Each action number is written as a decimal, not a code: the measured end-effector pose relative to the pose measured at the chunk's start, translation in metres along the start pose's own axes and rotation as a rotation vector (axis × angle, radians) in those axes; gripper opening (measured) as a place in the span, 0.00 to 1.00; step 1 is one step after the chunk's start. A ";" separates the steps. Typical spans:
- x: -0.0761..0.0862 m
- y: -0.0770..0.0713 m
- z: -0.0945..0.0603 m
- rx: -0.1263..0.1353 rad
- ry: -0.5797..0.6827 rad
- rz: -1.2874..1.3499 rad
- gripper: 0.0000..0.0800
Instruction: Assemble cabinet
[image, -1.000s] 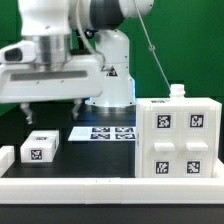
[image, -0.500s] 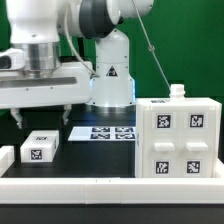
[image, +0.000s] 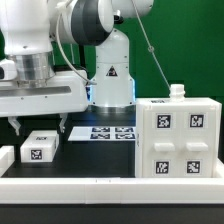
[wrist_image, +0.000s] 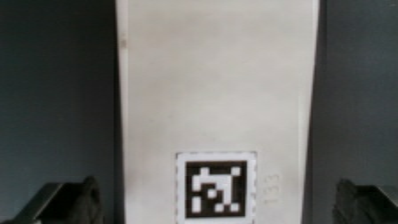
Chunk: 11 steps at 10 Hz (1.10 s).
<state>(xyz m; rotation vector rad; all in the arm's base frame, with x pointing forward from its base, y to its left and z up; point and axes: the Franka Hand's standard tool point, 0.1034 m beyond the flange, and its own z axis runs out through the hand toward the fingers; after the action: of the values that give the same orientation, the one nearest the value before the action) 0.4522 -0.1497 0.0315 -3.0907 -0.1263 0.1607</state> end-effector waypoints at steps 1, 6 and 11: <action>0.000 -0.001 0.003 -0.002 -0.001 -0.003 0.81; 0.000 -0.003 0.022 -0.018 -0.007 -0.018 0.81; -0.001 -0.003 0.022 -0.018 -0.007 -0.018 0.69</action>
Offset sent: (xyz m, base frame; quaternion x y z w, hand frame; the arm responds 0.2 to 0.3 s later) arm 0.0049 -0.0082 -0.0199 -0.0235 0.0002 -0.0135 0.9996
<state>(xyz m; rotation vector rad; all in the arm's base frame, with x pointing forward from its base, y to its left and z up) 0.4491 -0.1458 0.0094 -3.1065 -0.1566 0.1704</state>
